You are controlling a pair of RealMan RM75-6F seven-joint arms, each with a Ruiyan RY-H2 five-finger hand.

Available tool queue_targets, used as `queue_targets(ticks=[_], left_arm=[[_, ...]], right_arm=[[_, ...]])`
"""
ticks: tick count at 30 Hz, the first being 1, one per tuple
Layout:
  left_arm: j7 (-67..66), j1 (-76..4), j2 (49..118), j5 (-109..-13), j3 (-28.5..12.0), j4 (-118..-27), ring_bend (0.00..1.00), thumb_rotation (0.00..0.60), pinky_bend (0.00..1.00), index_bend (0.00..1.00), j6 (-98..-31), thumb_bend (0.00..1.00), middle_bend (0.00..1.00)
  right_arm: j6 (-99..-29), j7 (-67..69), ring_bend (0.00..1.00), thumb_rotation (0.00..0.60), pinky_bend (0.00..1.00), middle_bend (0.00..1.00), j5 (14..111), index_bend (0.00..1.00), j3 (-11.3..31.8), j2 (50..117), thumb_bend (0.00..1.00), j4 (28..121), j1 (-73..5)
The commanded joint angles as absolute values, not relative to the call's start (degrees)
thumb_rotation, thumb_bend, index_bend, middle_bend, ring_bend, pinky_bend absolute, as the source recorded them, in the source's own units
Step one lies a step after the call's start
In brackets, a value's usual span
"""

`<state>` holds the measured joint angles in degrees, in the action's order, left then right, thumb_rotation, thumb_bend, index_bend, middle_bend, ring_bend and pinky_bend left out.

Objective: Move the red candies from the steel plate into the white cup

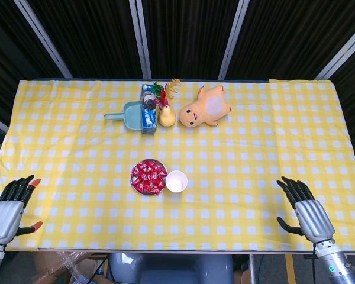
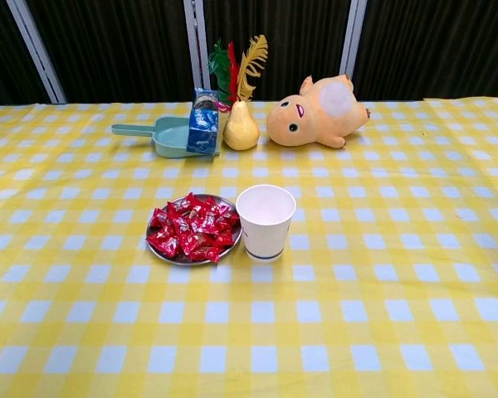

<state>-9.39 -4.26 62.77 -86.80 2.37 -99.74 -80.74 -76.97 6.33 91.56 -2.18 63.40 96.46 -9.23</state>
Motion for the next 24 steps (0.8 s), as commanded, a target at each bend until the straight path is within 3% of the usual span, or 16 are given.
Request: queue_targets(ticks=[1, 10, 17, 24], left_arm=[[-9.4, -4.2, 62.7, -86.8, 2.4, -99.8, 0.00, 0.600, 0.00, 0.00, -80.8, 0.07, 0.00], [-9.4, -4.2, 62.7, -86.9, 2.5, -99.9, 0.00, 0.600, 0.00, 0.00, -80.8, 0.07, 0.00], [-9.4, -4.2, 63.0, -87.7, 2.4, -100.1, 0.00, 0.600, 0.00, 0.00, -81.4, 0.07, 0.00], [-9.8, -4.3, 62.6, -88.4, 2.4, -100.6, 0.00, 0.600, 0.00, 0.00, -81.7, 0.07, 0.00]], right_arm=[[-76.9, 6.3, 0.00, 0.600, 0.00, 0.00, 91.6, 0.00, -2.2, 63.4, 0.36, 96.5, -9.2], [-77.5, 6.5, 0.00, 0.600, 0.00, 0.00, 92.1, 0.00, -2.2, 63.4, 0.36, 96.5, -9.1], [-82.9, 8.9, 0.00, 0.600, 0.00, 0.00, 93.6, 0.00, -0.8, 65.4, 0.36, 94.5, -7.8], [-81.7, 10.3, 0.00, 0.600, 0.00, 0.00, 93.0, 0.00, -1.2, 65.0, 0.36, 94.9, -7.9]])
